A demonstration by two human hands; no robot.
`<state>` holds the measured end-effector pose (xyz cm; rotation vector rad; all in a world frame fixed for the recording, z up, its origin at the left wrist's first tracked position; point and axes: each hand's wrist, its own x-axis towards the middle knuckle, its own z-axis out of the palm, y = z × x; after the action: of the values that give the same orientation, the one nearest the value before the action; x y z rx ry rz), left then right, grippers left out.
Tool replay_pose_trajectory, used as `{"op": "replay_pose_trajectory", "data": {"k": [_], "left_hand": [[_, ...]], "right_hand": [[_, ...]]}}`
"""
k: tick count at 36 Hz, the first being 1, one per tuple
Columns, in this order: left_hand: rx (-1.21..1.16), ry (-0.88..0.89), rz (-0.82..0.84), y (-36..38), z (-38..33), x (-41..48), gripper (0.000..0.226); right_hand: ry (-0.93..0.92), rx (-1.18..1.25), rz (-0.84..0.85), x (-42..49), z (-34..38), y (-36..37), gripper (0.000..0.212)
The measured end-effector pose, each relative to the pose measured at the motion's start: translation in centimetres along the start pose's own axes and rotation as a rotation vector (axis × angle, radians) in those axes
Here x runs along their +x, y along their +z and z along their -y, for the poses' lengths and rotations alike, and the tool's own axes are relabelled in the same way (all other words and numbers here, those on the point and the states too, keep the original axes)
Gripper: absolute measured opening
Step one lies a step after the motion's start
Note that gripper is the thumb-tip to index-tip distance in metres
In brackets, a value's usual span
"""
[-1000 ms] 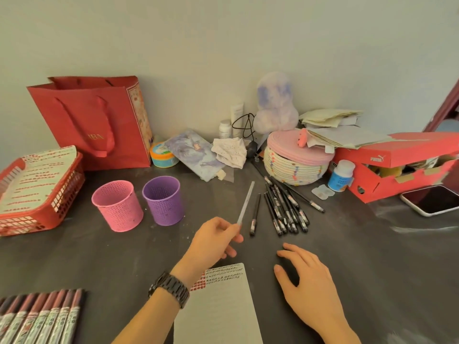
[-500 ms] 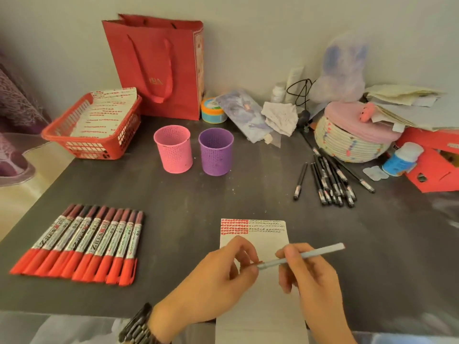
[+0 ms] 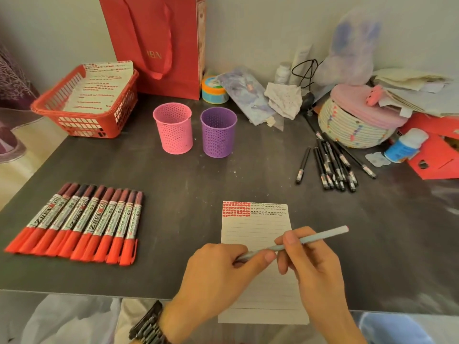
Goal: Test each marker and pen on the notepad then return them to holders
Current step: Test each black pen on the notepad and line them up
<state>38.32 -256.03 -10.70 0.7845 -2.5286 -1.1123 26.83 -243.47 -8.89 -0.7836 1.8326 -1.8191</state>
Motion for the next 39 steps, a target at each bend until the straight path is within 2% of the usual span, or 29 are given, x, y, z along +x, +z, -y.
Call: {"op": "replay_pose_trajectory", "data": {"k": [2, 5, 9, 14, 18, 21, 26, 29, 39], "left_hand": [[0.069, 0.053, -0.053, -0.3, 0.5, 0.3, 0.069], [0.093, 0.108, -0.119, -0.7, 1.4, 1.1, 0.059], [0.115, 0.081, -0.155, -1.1, 2.7, 3.6, 0.043], [0.157, 0.124, -0.090, -0.6, 3.5, 6.2, 0.032], [0.222, 0.138, -0.045, 0.1, 4.4, 6.2, 0.030], [0.211, 0.105, -0.059, 0.4, 4.9, 6.1, 0.031], [0.196, 0.058, -0.050, 0.6, 4.9, 6.2, 0.037], [0.195, 0.027, -0.040, 0.6, 4.8, 6.3, 0.032], [0.155, -0.004, -0.027, 0.4, 4.8, 6.6, 0.031]], "right_hand": [[-0.015, 0.032, 0.006, 0.6, 0.3, 0.0, 0.033], [0.023, 0.132, -0.076, 2.5, 0.5, -0.5, 0.041], [0.087, 0.114, -0.146, 5.9, 0.1, -0.8, 0.033], [0.199, 0.103, -0.058, 9.2, -0.6, 0.3, 0.023], [0.210, 0.015, -0.027, 10.0, -1.9, 0.9, 0.021], [0.142, -0.053, -0.061, 9.6, -3.1, 1.0, 0.016], [0.065, -0.181, -0.160, 9.2, -3.7, 1.6, 0.028], [0.060, -0.243, -0.176, 9.2, -4.0, 1.7, 0.033], [0.078, -0.323, -0.226, 9.4, -5.3, 1.7, 0.035]]}}
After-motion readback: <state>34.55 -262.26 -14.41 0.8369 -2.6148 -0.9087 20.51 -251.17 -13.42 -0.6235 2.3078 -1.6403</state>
